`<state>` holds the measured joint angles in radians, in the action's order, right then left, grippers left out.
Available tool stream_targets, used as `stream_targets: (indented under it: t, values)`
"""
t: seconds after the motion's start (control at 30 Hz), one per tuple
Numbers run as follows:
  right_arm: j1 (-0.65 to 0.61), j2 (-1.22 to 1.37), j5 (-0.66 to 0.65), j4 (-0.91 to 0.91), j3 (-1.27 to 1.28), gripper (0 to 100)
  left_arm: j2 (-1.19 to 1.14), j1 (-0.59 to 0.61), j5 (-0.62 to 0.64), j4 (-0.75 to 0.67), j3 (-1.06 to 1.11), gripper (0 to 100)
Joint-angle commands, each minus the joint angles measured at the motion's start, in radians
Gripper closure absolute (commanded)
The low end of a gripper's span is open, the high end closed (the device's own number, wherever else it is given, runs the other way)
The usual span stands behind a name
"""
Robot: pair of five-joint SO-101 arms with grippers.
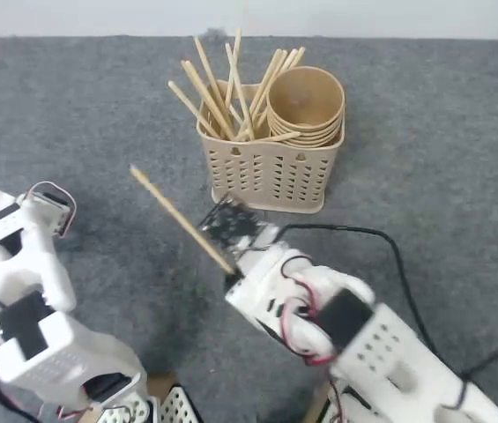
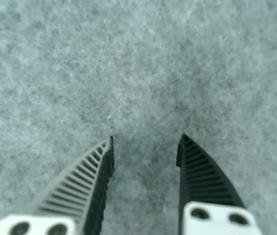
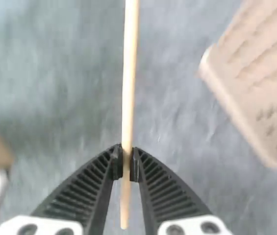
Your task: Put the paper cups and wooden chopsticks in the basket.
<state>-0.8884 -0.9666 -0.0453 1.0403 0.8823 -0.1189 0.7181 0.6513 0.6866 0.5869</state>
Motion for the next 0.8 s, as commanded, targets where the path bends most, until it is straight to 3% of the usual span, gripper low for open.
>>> stream_targets:
  t: [0.0, 0.3, 0.5, 0.6, 0.77]
  values:
    - [0.018, -0.143, 0.04, -0.133, -0.034, 99.1, 0.009, -0.009, 0.009, 0.002, -0.036, 80]
    - [0.053, -0.226, 0.049, -0.602, -0.012, 99.0, 0.009, -0.009, 0.009, 0.002, -0.036, 80]
    - [0.157, -0.216, 0.075, -1.161, 0.164, 99.0, 0.009, -0.011, 0.009, 0.002, -0.036, 80]
    - [0.199, -0.139, 0.074, -1.366, 0.201, 99.0, 0.009, -0.012, 0.009, -0.006, -0.036, 80]
    - [0.282, 0.076, 0.074, -1.561, 0.166, 99.0, 0.009, -0.012, 0.009, -0.015, -0.031, 80]
